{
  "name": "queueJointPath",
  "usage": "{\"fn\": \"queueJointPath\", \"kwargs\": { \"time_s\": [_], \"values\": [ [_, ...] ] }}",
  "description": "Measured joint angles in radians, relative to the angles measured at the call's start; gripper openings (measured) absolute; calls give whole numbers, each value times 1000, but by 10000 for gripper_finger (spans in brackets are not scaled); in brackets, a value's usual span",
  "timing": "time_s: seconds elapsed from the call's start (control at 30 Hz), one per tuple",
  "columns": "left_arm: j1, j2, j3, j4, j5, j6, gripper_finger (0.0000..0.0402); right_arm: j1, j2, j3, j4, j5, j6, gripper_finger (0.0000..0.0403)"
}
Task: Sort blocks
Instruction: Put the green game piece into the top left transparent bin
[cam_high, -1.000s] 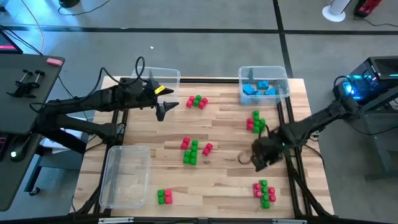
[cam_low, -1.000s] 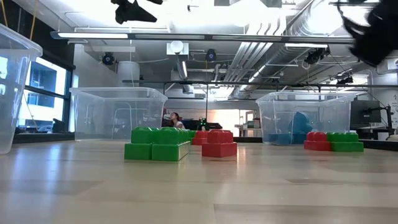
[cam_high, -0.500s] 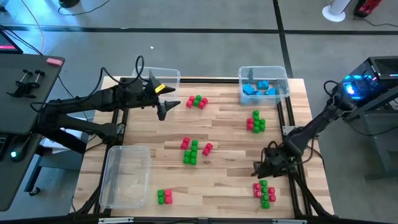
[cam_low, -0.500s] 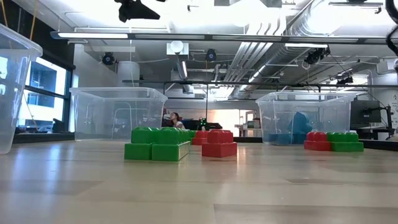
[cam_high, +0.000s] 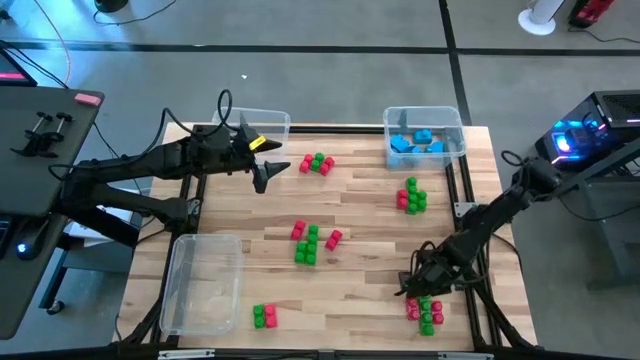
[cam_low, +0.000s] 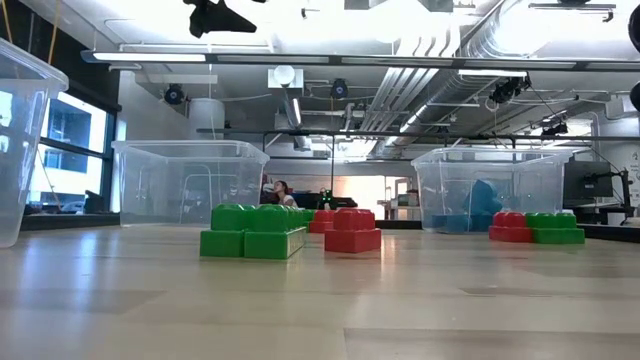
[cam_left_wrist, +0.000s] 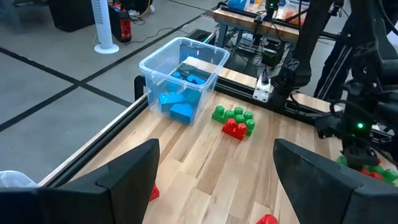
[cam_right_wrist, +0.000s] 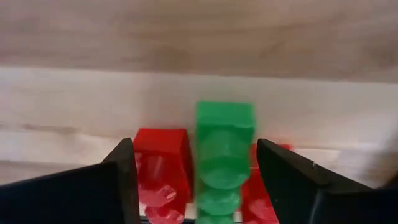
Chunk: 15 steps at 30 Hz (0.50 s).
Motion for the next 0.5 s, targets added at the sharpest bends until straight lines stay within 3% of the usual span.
{"fn": "queueJointPath", "kwargs": {
  "time_s": [0.5],
  "values": [
    [0,0,0,-1,0,20,300,0,71,34,-9,-4,-19,206]
  ]
}}
